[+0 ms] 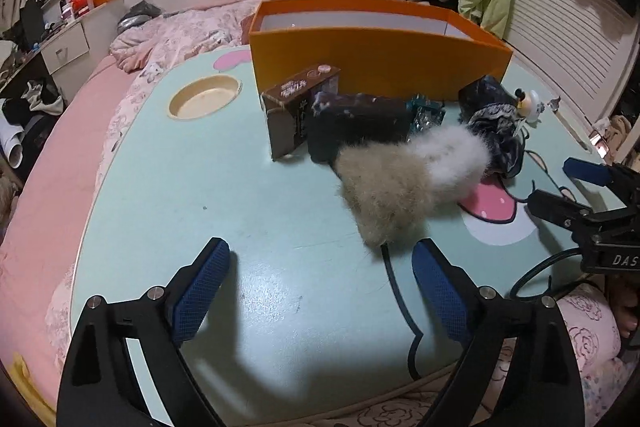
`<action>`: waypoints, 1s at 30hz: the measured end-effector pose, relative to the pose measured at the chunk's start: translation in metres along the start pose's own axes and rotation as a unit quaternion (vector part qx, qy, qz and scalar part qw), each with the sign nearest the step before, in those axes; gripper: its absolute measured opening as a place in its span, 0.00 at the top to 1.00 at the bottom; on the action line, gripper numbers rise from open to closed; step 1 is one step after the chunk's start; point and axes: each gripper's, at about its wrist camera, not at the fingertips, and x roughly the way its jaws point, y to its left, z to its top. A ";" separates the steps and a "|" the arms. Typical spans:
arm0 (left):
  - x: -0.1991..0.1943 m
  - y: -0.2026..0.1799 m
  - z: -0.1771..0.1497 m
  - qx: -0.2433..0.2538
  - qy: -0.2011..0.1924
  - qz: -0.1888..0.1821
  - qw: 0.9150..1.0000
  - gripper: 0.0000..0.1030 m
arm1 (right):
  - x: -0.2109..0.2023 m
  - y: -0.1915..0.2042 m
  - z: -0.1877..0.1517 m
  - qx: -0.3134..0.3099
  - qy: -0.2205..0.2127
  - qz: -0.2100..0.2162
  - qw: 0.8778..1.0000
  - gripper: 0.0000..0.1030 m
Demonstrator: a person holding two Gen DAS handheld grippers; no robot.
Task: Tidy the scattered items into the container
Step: 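Withdraw both grippers from the orange box, then grasp the beige pompom with left gripper while right gripper grasps the white figurine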
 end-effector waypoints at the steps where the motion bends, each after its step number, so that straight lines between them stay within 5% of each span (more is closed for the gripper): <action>1: -0.006 -0.001 0.002 0.001 -0.015 -0.003 1.000 0.10 | 0.000 0.000 0.001 0.000 0.000 0.000 1.000 0.05; 7: -0.018 -0.003 0.023 -0.014 -0.045 -0.070 0.996 0.11 | -0.001 0.000 0.002 0.000 0.000 0.001 1.000 0.04; 17: 0.006 0.015 0.015 -0.041 -0.010 -0.093 0.995 0.73 | -0.007 -0.001 0.009 0.014 -0.006 -0.002 1.000 0.02; 24: -0.011 0.003 0.001 -0.004 -0.050 -0.063 0.997 0.74 | -0.028 -0.066 0.028 0.159 -0.060 0.011 0.985 0.02; 30: -0.015 0.000 0.000 0.006 -0.057 -0.057 0.997 0.74 | -0.011 -0.092 0.064 0.159 -0.054 -0.025 0.986 0.02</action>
